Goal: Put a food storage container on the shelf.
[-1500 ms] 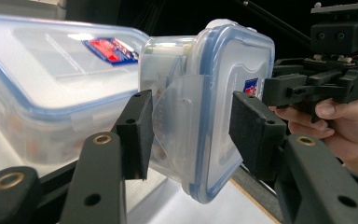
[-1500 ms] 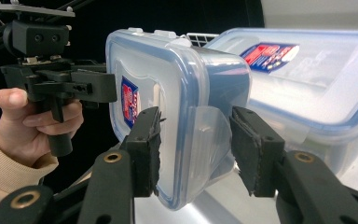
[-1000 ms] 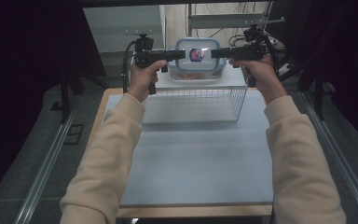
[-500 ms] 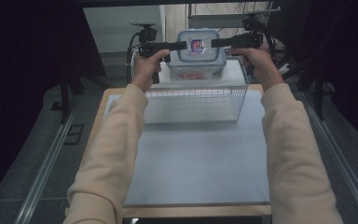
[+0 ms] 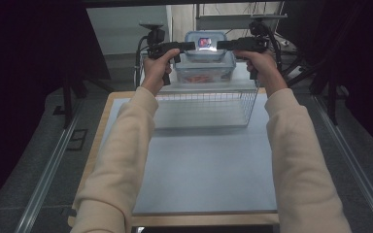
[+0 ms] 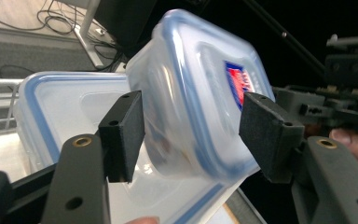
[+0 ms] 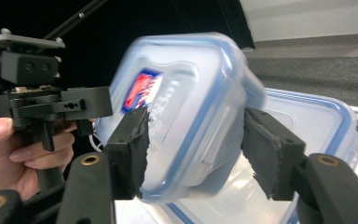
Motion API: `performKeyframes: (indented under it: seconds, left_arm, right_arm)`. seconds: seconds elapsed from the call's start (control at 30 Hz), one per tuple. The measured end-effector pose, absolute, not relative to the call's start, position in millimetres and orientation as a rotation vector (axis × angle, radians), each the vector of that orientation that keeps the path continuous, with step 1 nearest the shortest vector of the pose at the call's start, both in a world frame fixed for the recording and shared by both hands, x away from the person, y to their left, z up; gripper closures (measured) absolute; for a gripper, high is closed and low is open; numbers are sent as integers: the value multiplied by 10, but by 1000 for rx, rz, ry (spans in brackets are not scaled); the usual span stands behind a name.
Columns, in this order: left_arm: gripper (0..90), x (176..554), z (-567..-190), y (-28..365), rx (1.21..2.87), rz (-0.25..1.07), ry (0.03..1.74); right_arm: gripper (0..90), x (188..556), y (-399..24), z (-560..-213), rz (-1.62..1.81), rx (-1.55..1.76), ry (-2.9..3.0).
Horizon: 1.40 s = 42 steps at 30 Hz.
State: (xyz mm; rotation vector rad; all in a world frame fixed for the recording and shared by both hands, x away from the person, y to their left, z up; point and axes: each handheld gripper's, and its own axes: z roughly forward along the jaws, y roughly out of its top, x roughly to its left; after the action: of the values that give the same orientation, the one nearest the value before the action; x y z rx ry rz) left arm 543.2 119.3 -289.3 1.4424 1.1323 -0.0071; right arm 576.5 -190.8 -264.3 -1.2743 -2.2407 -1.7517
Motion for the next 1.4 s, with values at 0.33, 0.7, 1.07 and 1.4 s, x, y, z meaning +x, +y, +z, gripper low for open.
performKeyframes:
  seconds: [0.33, 0.7, 1.07, 1.4]
  left_arm:
    - [381, 5417, -2961, 1230, 1410, -39, 1108]
    - [357, 5151, -2926, 1359, 1431, 19, 1056]
    - [340, 4908, -2919, 1423, 1439, 16, 1035]
    - [328, 4808, -2907, 1501, 1454, 22, 1031]
  right_arm:
    - [374, 5796, -1970, -2713, -1784, -1364, -2161]
    - [680, 5435, -2130, -2667, -1881, -1338, -2206]
    - [893, 5164, -1716, -2822, -1759, -1125, -2396]
    - [894, 5267, -1702, -2862, -1769, -1261, -2386]
